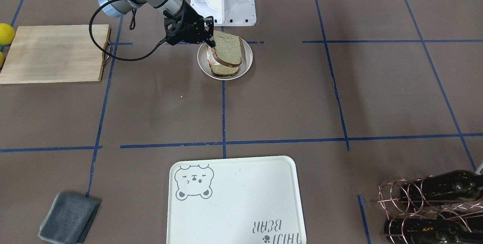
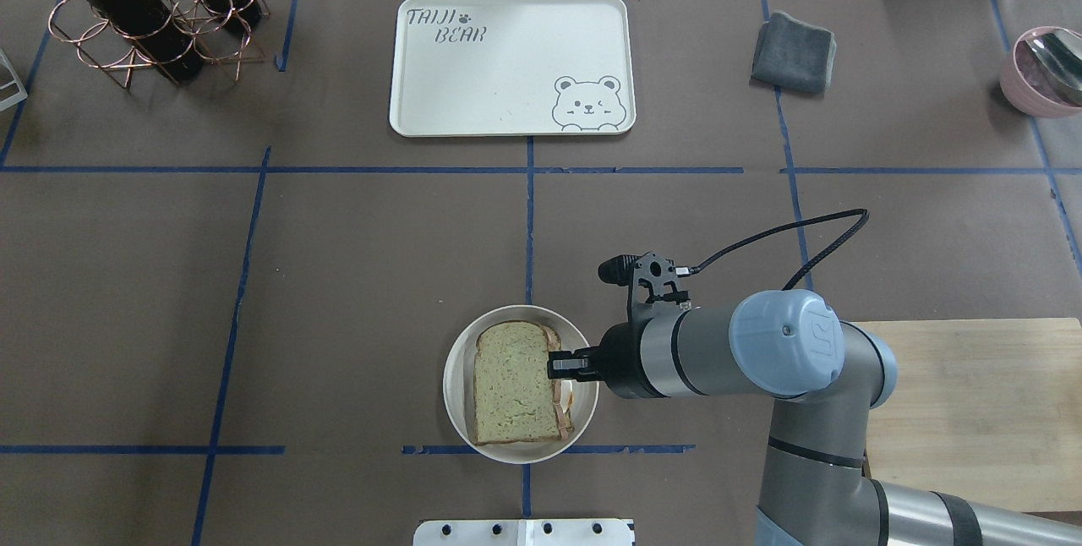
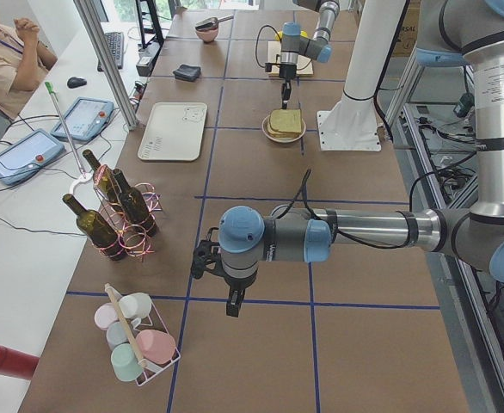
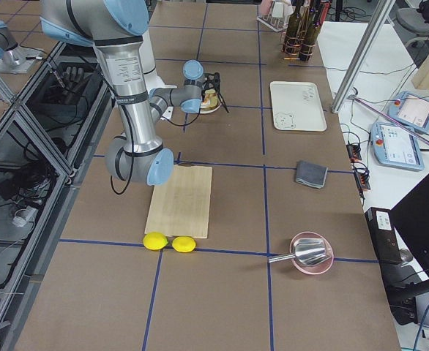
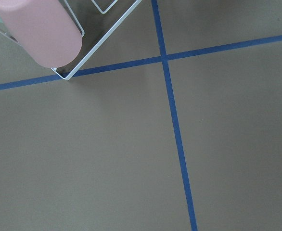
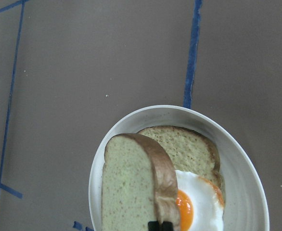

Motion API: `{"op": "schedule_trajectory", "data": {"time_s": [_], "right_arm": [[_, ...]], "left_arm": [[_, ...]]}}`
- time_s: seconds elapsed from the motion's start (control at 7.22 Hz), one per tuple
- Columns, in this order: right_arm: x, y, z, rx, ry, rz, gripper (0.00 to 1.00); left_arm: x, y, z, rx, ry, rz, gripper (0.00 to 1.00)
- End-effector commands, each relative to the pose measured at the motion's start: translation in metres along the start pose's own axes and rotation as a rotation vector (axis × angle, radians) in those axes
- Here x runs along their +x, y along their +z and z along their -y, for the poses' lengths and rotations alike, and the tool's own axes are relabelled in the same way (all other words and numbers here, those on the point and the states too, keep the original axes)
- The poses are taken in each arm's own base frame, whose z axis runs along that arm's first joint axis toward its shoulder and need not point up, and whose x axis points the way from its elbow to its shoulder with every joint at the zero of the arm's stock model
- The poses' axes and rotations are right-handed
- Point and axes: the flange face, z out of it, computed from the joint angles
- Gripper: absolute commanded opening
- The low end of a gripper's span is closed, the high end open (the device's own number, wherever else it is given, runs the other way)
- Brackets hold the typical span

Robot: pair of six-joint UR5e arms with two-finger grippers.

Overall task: Make sandwich and place on tray
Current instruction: 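Lower the bread onto the egg toast and open the right gripper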

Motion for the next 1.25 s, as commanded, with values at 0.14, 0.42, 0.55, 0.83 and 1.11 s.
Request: {"op": "schedule_trajectory", "data": {"time_s": [0.14,0.42,0.55,0.83,1.11], "right_arm": [[0.01,0.002,-0.004,-0.001,0.003,-0.018,0.0],[0.01,0.003,-0.006,-0.004,0.001,-0.021,0.6],[0.011,0.003,-0.005,-0.003,-0.003,-0.023,0.93],[0.019,-0.009,0.021,0.015,0.011,-0.058,1.0],[0.038,-0.027,0.064,-0.014,-0.015,-0.238,1.0]], "left_arm": [[0.0,0.0,0.0,0.0,0.0,0.0,1.0],[0.0,0.0,0.0,0.0,0.0,0.0,1.0],[0.0,0.0,0.0,0.0,0.0,0.0,1.0],[0.001,-0.001,0.0,0.0,-0.001,0.0,1.0],[0.003,-0.002,0.0,0.007,0.012,0.003,1.0]]}}
